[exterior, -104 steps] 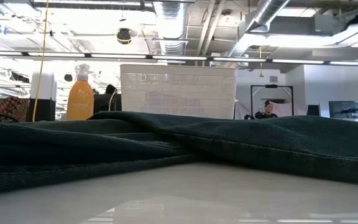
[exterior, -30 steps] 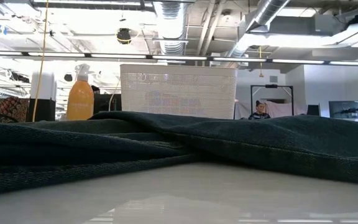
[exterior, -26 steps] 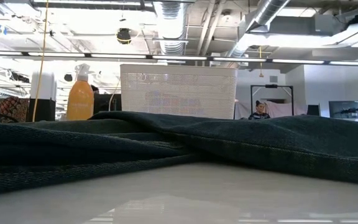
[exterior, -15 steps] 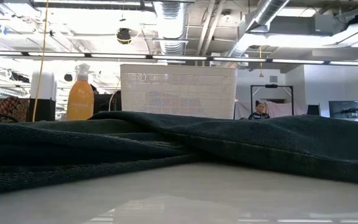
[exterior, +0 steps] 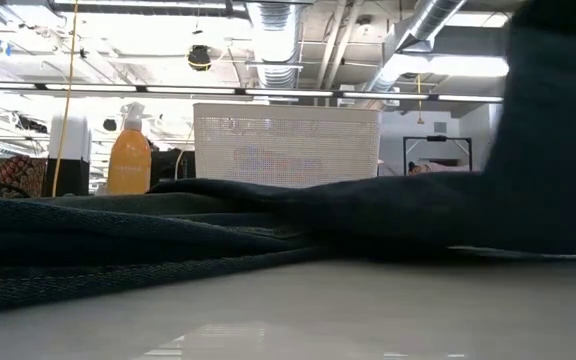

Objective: Fold laundry
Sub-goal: Fold the dark blue jeans from the white laundry organizer

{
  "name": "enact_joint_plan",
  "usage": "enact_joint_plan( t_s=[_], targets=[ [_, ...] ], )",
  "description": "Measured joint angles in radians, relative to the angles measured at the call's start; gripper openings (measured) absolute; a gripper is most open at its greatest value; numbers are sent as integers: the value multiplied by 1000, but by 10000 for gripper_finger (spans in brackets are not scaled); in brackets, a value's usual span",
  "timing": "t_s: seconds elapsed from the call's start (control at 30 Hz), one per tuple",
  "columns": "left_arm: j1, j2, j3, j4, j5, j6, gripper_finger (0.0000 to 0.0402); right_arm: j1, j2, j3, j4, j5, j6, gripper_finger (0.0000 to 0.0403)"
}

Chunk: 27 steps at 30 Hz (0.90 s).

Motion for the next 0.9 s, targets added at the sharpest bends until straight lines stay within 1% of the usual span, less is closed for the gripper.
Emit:
enact_joint_plan(
  t_s=[0.1,0.23,0.43,0.53,0.7,0.83,0.9],
  targets=[
    [0,0,0,-1,0,7,217,-158,-38,0,-77,13,-89,30],
    [0,0,0,-2,-2,10,217,-368,-75,0,-109,63,-224,30],
    [-1,0,0,-4,-20,11,217,-674,-106,-1,-71,73,-449,30],
    [-1,0,0,-5,-20,11,217,-827,-112,-2,0,71,-572,30],
    [-1,0,0,-4,-32,7,217,-1067,-90,-2,152,-1,-726,30],
    [-1,0,0,1,-47,-19,217,-1229,-33,-3,250,-133,-825,30],
    [-1,0,4,-1,-48,-24,217,-1290,2,-3,296,-170,-860,30]
  ],
)
